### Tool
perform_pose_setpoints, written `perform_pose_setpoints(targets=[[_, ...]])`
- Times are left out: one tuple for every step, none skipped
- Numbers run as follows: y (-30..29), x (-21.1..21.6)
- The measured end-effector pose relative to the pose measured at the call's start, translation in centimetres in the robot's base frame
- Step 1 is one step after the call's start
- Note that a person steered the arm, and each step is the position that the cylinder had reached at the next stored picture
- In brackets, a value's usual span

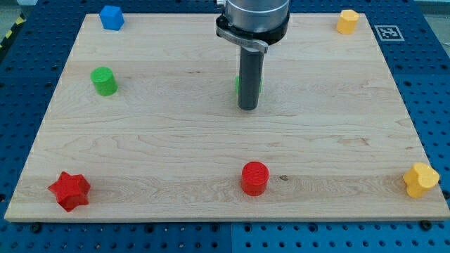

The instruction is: Move the green star to top center of the board

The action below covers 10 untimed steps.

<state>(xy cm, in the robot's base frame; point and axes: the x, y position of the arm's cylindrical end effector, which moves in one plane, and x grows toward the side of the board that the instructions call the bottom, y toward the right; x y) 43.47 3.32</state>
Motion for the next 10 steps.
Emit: perform_pose_setpoints(targets=[[0.0,-1.7],[0.5,-4.6],[1.0,-7.7],[1.1,-10.6],[1.1,-12.6],[-0.2,-13.7],[0.2,-13.1],[4.1,-12.1],[6.3,-13.1],[5.3,-14.1]])
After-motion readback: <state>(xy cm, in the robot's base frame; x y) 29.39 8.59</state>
